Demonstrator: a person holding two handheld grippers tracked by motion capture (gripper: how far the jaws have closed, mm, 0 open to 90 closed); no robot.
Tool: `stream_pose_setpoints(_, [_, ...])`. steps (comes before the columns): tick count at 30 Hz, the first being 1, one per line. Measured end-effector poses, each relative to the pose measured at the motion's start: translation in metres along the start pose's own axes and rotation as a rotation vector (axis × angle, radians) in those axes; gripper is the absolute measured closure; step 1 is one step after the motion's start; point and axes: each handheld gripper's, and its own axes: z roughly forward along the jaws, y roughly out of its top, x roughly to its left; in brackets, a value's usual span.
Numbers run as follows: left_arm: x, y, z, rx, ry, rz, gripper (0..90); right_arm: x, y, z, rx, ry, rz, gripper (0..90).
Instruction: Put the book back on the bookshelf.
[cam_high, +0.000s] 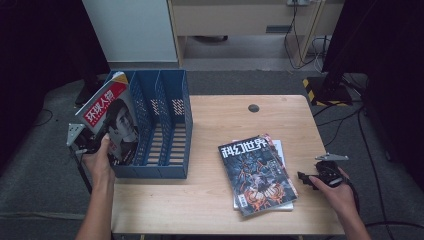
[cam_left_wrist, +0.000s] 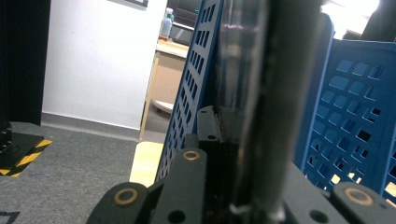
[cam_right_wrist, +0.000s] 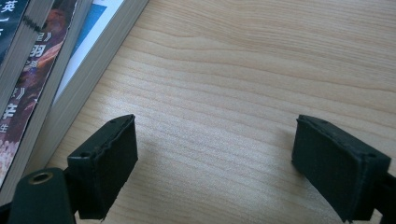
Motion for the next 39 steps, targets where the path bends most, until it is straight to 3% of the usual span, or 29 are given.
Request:
stream_pose_setpoints(18, [0.002, -0.001, -0.005, 0.009, 0.015, -0.031, 85.4, 0.002, 0.0, 0.001, 0.006, 0.005, -0.006, 14.3])
stream_pose_setpoints(33, [0.004, -0.001, -0.01, 0.013, 0.028, -0.034, 83.1, 0.002, 0.001, 0.0, 0.002, 0.008, -0.005, 13.8])
stream_pose_setpoints(39, [0.006, 0.0, -0.015, 0.009, 0.031, -0.032, 74.9, 0.003, 0.001, 0.0, 0.009, 0.012, -0.005, 13.4])
